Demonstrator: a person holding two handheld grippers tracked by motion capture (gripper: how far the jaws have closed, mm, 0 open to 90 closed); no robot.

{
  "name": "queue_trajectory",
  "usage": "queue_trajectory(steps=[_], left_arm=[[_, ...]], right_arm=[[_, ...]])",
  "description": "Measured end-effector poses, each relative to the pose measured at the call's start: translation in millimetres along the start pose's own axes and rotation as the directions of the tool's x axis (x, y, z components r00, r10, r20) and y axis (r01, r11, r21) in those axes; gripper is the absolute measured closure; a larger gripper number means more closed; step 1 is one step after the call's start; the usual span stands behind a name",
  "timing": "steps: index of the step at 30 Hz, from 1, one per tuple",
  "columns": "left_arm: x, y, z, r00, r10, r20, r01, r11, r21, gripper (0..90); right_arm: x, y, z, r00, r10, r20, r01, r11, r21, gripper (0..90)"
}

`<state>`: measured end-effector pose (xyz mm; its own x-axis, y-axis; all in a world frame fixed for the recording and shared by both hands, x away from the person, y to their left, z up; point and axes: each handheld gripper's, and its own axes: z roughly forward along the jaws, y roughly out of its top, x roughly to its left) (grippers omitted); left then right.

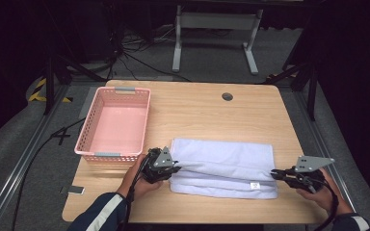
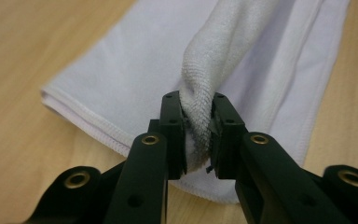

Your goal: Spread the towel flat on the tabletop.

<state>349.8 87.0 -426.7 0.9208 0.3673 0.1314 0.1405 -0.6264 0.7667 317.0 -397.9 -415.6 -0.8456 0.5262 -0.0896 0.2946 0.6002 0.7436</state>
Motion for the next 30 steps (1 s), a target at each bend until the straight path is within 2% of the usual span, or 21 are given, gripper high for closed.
queue_trajectory(steps=[1, 3, 4, 5, 6, 7, 8, 9, 11, 12, 14, 16, 17, 19, 21, 22, 24, 25, 28, 29, 30], left_arm=[[-5.9, 0.5, -8.2, 0.9997, 0.021, 0.013, -0.021, 0.9994, -0.028, 77.4], [-18.8, -3.5, -16.7, 0.9957, 0.084, 0.038, -0.083, 0.9961, -0.028, 76.3], [-26.0, -8.9, -18.0, 0.9936, 0.096, 0.059, -0.095, 0.9953, -0.016, 74.7], [-26.0, -8.9, -18.0, 0.9936, 0.096, 0.059, -0.095, 0.9953, -0.016, 72.9], [-29.7, -14.4, -17.7, 0.9916, 0.113, 0.063, -0.114, 0.9935, 0.004, 72.9], [-33.2, -22.8, -15.3, 0.9931, 0.099, 0.063, -0.102, 0.9939, 0.042, 71.1], [-34.1, -30.0, -13.8, 0.9958, 0.076, 0.052, -0.080, 0.9930, 0.086, 68.0], [-33.3, -37.1, -13.1, 0.9986, 0.033, 0.041, -0.037, 0.9944, 0.099, 61.5], [-30.2, -46.1, -14.6, 0.9980, -0.051, 0.038, 0.047, 0.9943, 0.096, 50.3], [-28.7, -48.6, -17.9, 0.9954, -0.090, 0.030, 0.087, 0.9915, 0.096, 44.5], [-25.3, -50.5, -28.4, 0.9857, -0.165, 0.033, 0.164, 0.9855, 0.042, 32.8], [-23.0, -49.7, -40.4, 0.9776, -0.206, 0.044, 0.207, 0.9784, -0.009, 29.8], [-22.6, -48.6, -43.7, 0.9771, -0.210, 0.031, 0.211, 0.9772, -0.023, 28.4], [-24.0, -45.4, -46.3, 0.9740, -0.224, 0.030, 0.226, 0.9732, -0.045, 27.0], [-28.0, -38.4, -43.0, 0.9757, -0.215, 0.041, 0.217, 0.9755, -0.038, 26.4], [-28.0, -38.4, -43.0, 0.9757, -0.215, 0.041, 0.217, 0.9755, -0.038, 25.1], [-36.8, -24.6, -29.7, 0.9778, -0.200, 0.063, 0.202, 0.9788, -0.033, 25.0], [-36.8, -24.6, -29.7, 0.9778, -0.200, 0.063, 0.202, 0.9788, -0.033, 24.9], [-38.3, -13.7, -11.1, 0.9764, -0.211, 0.045, 0.213, 0.9766, -0.032, 25.5], [-37.0, -13.0, -7.8, 0.9784, -0.202, 0.045, 0.203, 0.9787, -0.029, 26.8], [-35.3, -12.9, -2.0, 0.9808, -0.187, 0.055, 0.187, 0.9823, 0.005, 33.3]], right_arm=[[2.9, -0.1, -6.3, 1.0000, -0.009, -0.003, 0.009, 1.000, -0.019, 83.3], [10.4, -2.2, -17.5, 0.9985, -0.032, -0.045, 0.030, 0.999, -0.046, 82.6], [15.2, -4.9, -19.8, 0.9968, -0.051, -0.062, 0.049, 0.998, -0.031, 80.8], [19.7, -9.1, -19.8, 0.9936, -0.071, -0.087, 0.071, 0.997, -0.005, 78.7], [19.7, -9.1, -19.8, 0.9936, -0.071, -0.087, 0.071, 0.997, -0.005, 78.7], [23.1, -13.4, -19.2, 0.9908, -0.085, -0.106, 0.087, 0.996, 0.016, 76.8], [26.3, -18.8, -17.7, 0.9897, -0.084, -0.116, 0.090, 0.995, 0.046, 73.8], [27.5, -23.0, -16.5, 0.9907, -0.075, -0.114, 0.083, 0.994, 0.071, 71.0], [30.5, -29.2, -17.1, 0.9916, -0.062, -0.113, 0.073, 0.993, 0.090, 67.2], [31.5, -30.7, -18.3, 0.9918, -0.055, -0.116, 0.065, 0.994, 0.088, 64.7], [36.9, -32.1, -24.2, 0.9933, -0.043, -0.107, 0.053, 0.995, 0.087, 58.1], [40.2, -30.2, -30.2, 0.9922, -0.050, -0.114, 0.058, 0.996, 0.066, 55.2], [42.1, -27.5, -34.6, 0.9931, -0.061, -0.100, 0.067, 0.996, 0.056, 54.5], [42.5, -21.4, -38.8, 0.9979, -0.042, -0.049, 0.044, 0.998, 0.037, 53.0], [42.0, -13.3, -38.4, 0.9995, -0.031, 0.003, 0.031, 0.999, 0.023, 53.7], [42.0, -13.3, -38.4, 0.9995, -0.031, 0.003, 0.031, 0.999, 0.023, 53.7], [39.1, 1.9, -24.0, 0.9983, 0.000, 0.058, -0.002, 1.000, 0.025, 52.9], [39.1, 1.9, -24.0, 0.9983, 0.000, 0.058, -0.002, 1.000, 0.025, 52.9], [27.4, 16.4, 2.6, 0.9929, 0.045, 0.110, -0.049, 0.998, 0.032, 51.6], [21.3, 20.9, 13.7, 0.9899, 0.069, 0.124, -0.074, 0.997, 0.038, 52.0], [17.7, 23.2, 20.3, 0.9883, 0.077, 0.132, -0.084, 0.995, 0.047, 52.8]])
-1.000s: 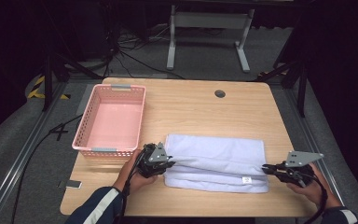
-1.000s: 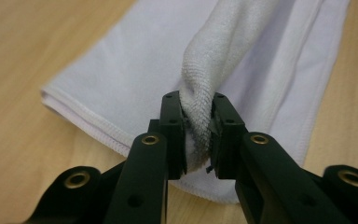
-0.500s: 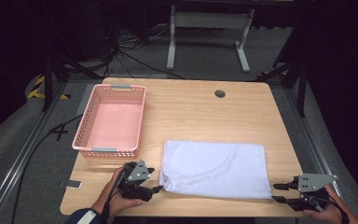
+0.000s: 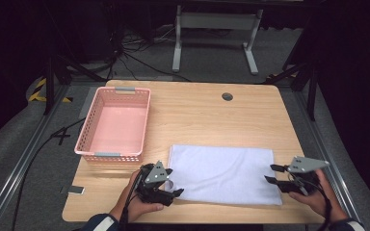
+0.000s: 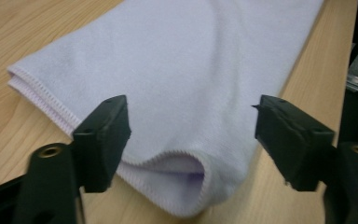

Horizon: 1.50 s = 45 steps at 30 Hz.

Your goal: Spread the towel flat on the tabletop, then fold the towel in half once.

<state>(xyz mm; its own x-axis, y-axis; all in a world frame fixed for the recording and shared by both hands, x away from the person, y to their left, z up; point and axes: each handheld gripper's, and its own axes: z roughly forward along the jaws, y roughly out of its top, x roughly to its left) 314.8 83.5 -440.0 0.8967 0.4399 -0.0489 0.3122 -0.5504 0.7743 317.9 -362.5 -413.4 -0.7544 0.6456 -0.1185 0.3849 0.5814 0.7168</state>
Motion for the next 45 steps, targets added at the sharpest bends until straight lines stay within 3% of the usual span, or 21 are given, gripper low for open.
queue_trajectory(steps=[1, 3, 4, 7, 9, 10, 12, 14, 15, 17, 19, 21, 24, 27, 33, 36, 40, 43, 45], left_arm=[[1.6, -1.1, 3.6, 0.9999, 0.014, 0.004, -0.014, 0.9996, 0.024, 42.9], [2.9, -4.4, 6.1, 0.9996, 0.025, 0.013, -0.026, 0.9982, 0.054, 50.4], [3.1, -9.7, 5.7, 0.9985, 0.052, 0.020, -0.053, 0.9953, 0.081, 57.1], [3.4, -15.4, 2.2, 0.9984, 0.053, 0.018, -0.055, 0.9929, 0.106, 59.6], [3.1, -23.6, -1.2, 0.9989, 0.046, 0.001, -0.046, 0.9904, 0.131, 59.3], [1.5, -27.8, -2.4, 0.9996, 0.027, -0.011, -0.025, 0.9878, 0.153, 57.2], [1.9, -34.4, -3.4, 0.9995, 0.023, -0.022, -0.019, 0.9863, 0.164, 51.9], [1.2, -36.0, -6.3, 0.9990, -0.006, -0.044, 0.013, 0.9895, 0.144, 49.0], [1.7, -35.5, -7.7, 0.9983, -0.010, -0.057, 0.018, 0.9909, 0.133, 45.0], [3.1, -36.5, -11.1, 0.9956, -0.056, -0.076, 0.064, 0.9920, 0.109, 33.4], [3.1, -37.6, -13.8, 0.9932, -0.083, -0.082, 0.091, 0.9906, 0.102, 27.3], [1.7, -37.6, -13.1, 0.9927, -0.105, -0.060, 0.109, 0.9908, 0.080, 20.1], [-1.2, -34.7, -8.4, 0.9946, -0.094, -0.045, 0.097, 0.9930, 0.067, 16.4], [-2.7, -32.1, 2.3, 0.9951, -0.090, -0.040, 0.094, 0.9895, 0.110, 16.3], [2.3, -28.2, 18.1, 0.9943, -0.086, -0.063, 0.092, 0.9900, 0.107, 15.5], [5.7, -28.0, 19.8, 0.9922, -0.100, -0.073, 0.107, 0.9898, 0.094, 15.0], [5.7, -29.5, 19.7, 0.9914, -0.088, -0.097, 0.097, 0.9911, 0.091, 13.7], [7.9, -31.7, 16.7, 0.9879, -0.118, -0.101, 0.126, 0.9889, 0.078, 13.8], [8.2, -31.2, 14.3, 0.9869, -0.108, -0.120, 0.118, 0.9894, 0.085, 14.0]], right_arm=[[-4.3, 3.6, 10.5, 0.9999, -0.001, 0.012, 0.001, 1.000, 0.019, 53.7], [-11.5, 5.3, 23.9, 0.9993, 0.020, 0.032, -0.022, 0.999, 0.046, 56.7], [-17.7, 3.4, 33.9, 0.9975, 0.038, 0.060, -0.043, 0.997, 0.069, 58.1], [-24.3, -1.2, 41.2, 0.9954, 0.073, 0.063, -0.078, 0.993, 0.085, 59.0], [-27.7, -6.3, 45.4, 0.9940, 0.095, 0.053, -0.100, 0.991, 0.088, 59.0], [-28.9, -7.0, 45.4, 0.9932, 0.106, 0.047, -0.110, 0.990, 0.084, 59.0], [-28.5, -5.4, 44.8, 0.9928, 0.107, 0.055, -0.112, 0.989, 0.095, 58.3], [-27.3, -1.4, 44.5, 0.9934, 0.093, 0.068, -0.099, 0.990, 0.102, 55.2], [-26.4, 1.9, 43.6, 0.9937, 0.088, 0.070, -0.095, 0.991, 0.096, 54.6], [-25.7, 13.9, 41.1, 0.9933, 0.092, 0.070, -0.097, 0.993, 0.061, 53.2], [-23.4, 28.1, 40.7, 0.9960, 0.082, 0.035, -0.083, 0.996, 0.025, 51.6], [-18.1, 48.5, 46.3, 0.9986, 0.053, -0.006, -0.053, 0.999, -0.002, 50.1], [-5.1, 82.1, 65.6, 0.9972, -0.002, -0.074, 0.000, 1.000, -0.031, 48.4], [9.5, 113.1, 92.5, 0.9865, -0.050, -0.156, 0.044, 0.998, -0.039, 45.4], [36.8, 159.1, 150.7, 0.9563, -0.104, -0.273, 0.111, 0.994, 0.011, 42.1], [46.3, 176.0, 174.4, 0.9486, -0.130, -0.289, 0.149, 0.988, 0.046, 40.2], [52.9, 189.2, 198.9, 0.9391, -0.121, -0.322, 0.149, 0.987, 0.066, 39.4], [56.3, 192.7, 214.3, 0.9389, -0.114, -0.325, 0.154, 0.983, 0.101, 39.1], [58.6, 193.9, 219.4, 0.9411, -0.120, -0.316, 0.164, 0.980, 0.115, 39.3]])
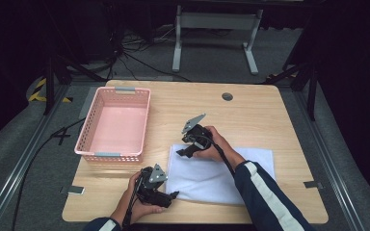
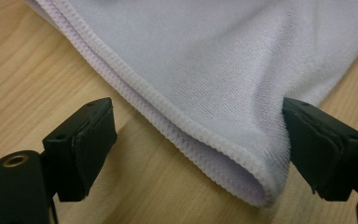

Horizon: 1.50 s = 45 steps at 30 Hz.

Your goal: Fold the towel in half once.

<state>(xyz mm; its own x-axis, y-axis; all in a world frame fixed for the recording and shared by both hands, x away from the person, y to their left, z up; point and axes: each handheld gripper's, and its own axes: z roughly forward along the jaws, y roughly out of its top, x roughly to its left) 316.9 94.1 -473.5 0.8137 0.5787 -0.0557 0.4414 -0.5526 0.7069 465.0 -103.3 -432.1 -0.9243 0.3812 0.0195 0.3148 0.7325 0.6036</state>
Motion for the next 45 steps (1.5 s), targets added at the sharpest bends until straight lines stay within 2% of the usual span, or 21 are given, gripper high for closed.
queue_trajectory(steps=[2, 3, 6, 9, 11, 13, 16, 17, 20, 21, 23, 24, 25, 26, 27, 28, 30, 33, 36, 41, 45], left_arm=[[-1.0, -1.6, -5.0, 1.0000, -0.006, -0.001, 0.006, 1.0000, -0.005, 16.2], [-1.3, -3.4, -8.2, 0.9998, -0.001, -0.018, 0.000, 0.9998, -0.022, 15.5], [-2.4, -7.4, -17.4, 0.9998, -0.018, -0.006, 0.018, 0.9991, -0.040, 15.8], [-1.7, -7.0, -14.1, 0.9997, -0.024, -0.010, 0.024, 0.9995, -0.020, 15.8], [-3.2, -6.4, -7.5, 0.9999, -0.015, 0.000, 0.015, 0.9999, 0.008, 16.0], [-6.7, -6.0, -2.1, 0.9998, 0.014, 0.010, -0.014, 0.9998, 0.014, 13.8], [-10.2, -3.4, 1.1, 0.9989, 0.046, 0.003, -0.046, 0.9984, 0.033, 11.2], [-11.2, -3.1, 3.0, 0.9980, 0.063, 0.000, -0.063, 0.9978, 0.022, 9.7], [-12.7, -1.6, 4.1, 0.9982, 0.059, 0.007, -0.060, 0.9980, 0.021, 10.9], [-12.4, -0.6, 3.4, 0.9983, 0.059, 0.001, -0.059, 0.9981, 0.017, 13.3], [-11.5, 1.0, 1.8, 0.9985, 0.055, -0.003, -0.055, 0.9984, 0.015, 27.7], [-10.4, 1.5, 1.9, 0.9984, 0.056, 0.002, -0.056, 0.9984, 0.012, 30.9], [-10.4, 1.5, 1.9, 0.9984, 0.056, 0.002, -0.056, 0.9984, 0.012, 33.7], [-9.1, 2.8, 1.1, 0.9985, 0.055, 0.003, -0.055, 0.9983, 0.017, 38.4], [-9.1, 2.8, 1.1, 0.9985, 0.055, 0.003, -0.055, 0.9983, 0.017, 43.2], [-7.2, 3.1, 1.7, 0.9982, 0.060, -0.002, -0.060, 0.9982, 0.000, 43.2], [-5.5, 4.2, 1.2, 0.9984, 0.056, 0.000, -0.056, 0.9984, 0.002, 55.7], [-3.5, 4.7, 0.4, 0.9988, 0.049, -0.003, -0.049, 0.9988, 0.007, 66.3], [-1.7, 4.6, -0.4, 0.9982, 0.059, 0.001, -0.059, 0.9982, 0.005, 71.9], [1.9, 2.9, -3.7, 0.9975, 0.070, -0.007, -0.070, 0.9974, 0.013, 73.9], [4.2, 0.4, -7.0, 0.9982, 0.061, 0.000, -0.061, 0.9979, 0.023, 74.1]], right_arm=[[-0.9, 0.8, 3.1, 1.0000, 0.008, -0.005, -0.008, 1.000, 0.001, 39.0], [-1.6, 0.6, 4.4, 0.9999, 0.014, -0.004, -0.014, 1.000, 0.001, 39.0], [-1.9, -0.4, 7.8, 0.9997, 0.019, -0.013, -0.019, 1.000, 0.014, 38.3], [-0.2, 0.6, 12.4, 1.0000, 0.002, -0.002, -0.002, 0.999, 0.033, 38.5], [0.7, 2.8, 14.3, 1.0000, 0.002, 0.003, -0.002, 1.000, 0.021, 39.0], [0.3, 4.8, 15.1, 0.9999, 0.012, -0.008, -0.012, 1.000, 0.002, 39.4], [0.0, 8.0, 21.2, 1.0000, 0.005, 0.003, -0.005, 1.000, 0.025, 37.3], [-1.2, 8.9, 23.9, 1.0000, 0.005, 0.004, -0.005, 1.000, 0.029, 35.4], [-4.8, 9.5, 28.7, 0.9996, 0.028, -0.011, -0.027, 0.999, 0.026, 34.0], [-6.6, 8.6, 30.4, 0.9990, 0.036, -0.025, -0.036, 0.999, 0.023, 34.2], [-7.2, 8.4, 29.3, 0.9982, 0.019, -0.057, -0.018, 1.000, 0.020, 44.2], [-5.9, 8.9, 29.2, 0.9976, 0.011, -0.069, -0.009, 1.000, 0.022, 50.1], [-5.9, 8.9, 29.2, 0.9976, 0.011, -0.069, -0.009, 1.000, 0.022, 50.1], [-3.9, 10.7, 29.3, 0.9956, -0.025, -0.091, 0.028, 0.999, 0.031, 59.1], [-3.8, 11.0, 29.3, 0.9950, -0.021, -0.098, 0.025, 0.999, 0.035, 61.3], [-3.8, 11.0, 29.3, 0.9950, -0.021, -0.098, 0.025, 0.999, 0.035, 61.3], [-4.0, 10.7, 29.3, 0.9931, -0.008, -0.117, 0.012, 0.999, 0.035, 70.3], [-3.1, 12.5, 29.7, 0.9916, -0.010, -0.129, 0.016, 0.999, 0.045, 73.5], [-1.4, 15.6, 29.7, 0.9922, -0.028, -0.121, 0.035, 0.998, 0.056, 75.8], [4.0, 21.2, 31.3, 0.9925, -0.060, -0.106, 0.066, 0.997, 0.050, 77.5], [6.1, 26.6, 32.2, 0.9905, -0.076, -0.114, 0.082, 0.996, 0.041, 77.8]])
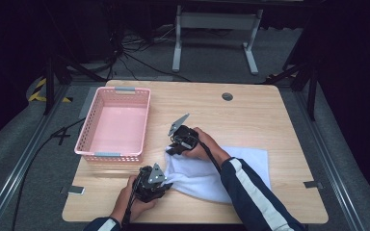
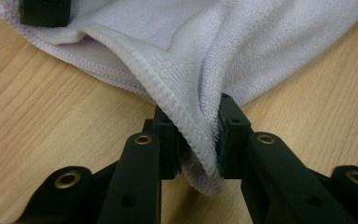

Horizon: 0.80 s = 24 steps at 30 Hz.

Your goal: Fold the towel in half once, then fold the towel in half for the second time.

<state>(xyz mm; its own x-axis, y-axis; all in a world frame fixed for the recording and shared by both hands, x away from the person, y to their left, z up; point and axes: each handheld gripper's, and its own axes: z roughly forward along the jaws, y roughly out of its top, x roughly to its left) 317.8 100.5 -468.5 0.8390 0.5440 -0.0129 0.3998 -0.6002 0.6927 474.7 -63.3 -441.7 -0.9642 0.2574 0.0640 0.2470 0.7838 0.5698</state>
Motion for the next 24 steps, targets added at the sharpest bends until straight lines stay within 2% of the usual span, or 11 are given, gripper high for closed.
queue_trajectory(steps=[2, 6, 11, 14, 16, 20, 24], left_arm=[[1.2, -1.4, -3.7, 0.9999, 0.010, -0.004, -0.010, 0.9998, 0.019, 74.2], [3.0, -7.3, -12.9, 0.9997, 0.017, -0.017, -0.017, 0.9996, 0.022, 74.2], [-0.1, -4.7, -26.4, 0.9981, 0.044, -0.043, -0.044, 0.9989, -0.013, 74.2], [-3.2, 0.3, -31.0, 0.9950, 0.073, -0.067, -0.075, 0.9968, -0.026, 74.2], [-4.1, 2.5, -32.7, 0.9943, 0.078, -0.072, -0.081, 0.9963, -0.029, 74.2], [-6.5, 12.7, -36.8, 0.9921, 0.096, -0.081, -0.099, 0.9942, -0.041, 74.2], [-10.8, 19.9, -41.1, 0.9885, 0.125, -0.085, -0.129, 0.9908, -0.040, 74.3]], right_arm=[[1.4, 3.4, 0.0, 1.0000, -0.003, 0.000, 0.003, 1.000, -0.008, 77.9], [6.4, 8.9, 1.4, 0.9999, -0.012, -0.007, 0.012, 1.000, -0.029, 77.9], [14.2, 18.6, -3.1, 0.9989, -0.047, -0.004, 0.046, 0.997, -0.059, 77.9], [15.9, 21.7, -12.0, 0.9981, -0.062, 0.002, 0.062, 0.995, -0.080, 77.9], [15.8, 21.8, -15.2, 0.9981, -0.061, 0.003, 0.061, 0.994, -0.089, 77.9], [14.1, 20.3, -35.7, 0.9986, -0.052, -0.009, 0.050, 0.989, -0.141, 77.8], [17.1, 20.9, -48.7, 0.9969, -0.079, 0.007, 0.079, 0.986, -0.144, 77.8]])
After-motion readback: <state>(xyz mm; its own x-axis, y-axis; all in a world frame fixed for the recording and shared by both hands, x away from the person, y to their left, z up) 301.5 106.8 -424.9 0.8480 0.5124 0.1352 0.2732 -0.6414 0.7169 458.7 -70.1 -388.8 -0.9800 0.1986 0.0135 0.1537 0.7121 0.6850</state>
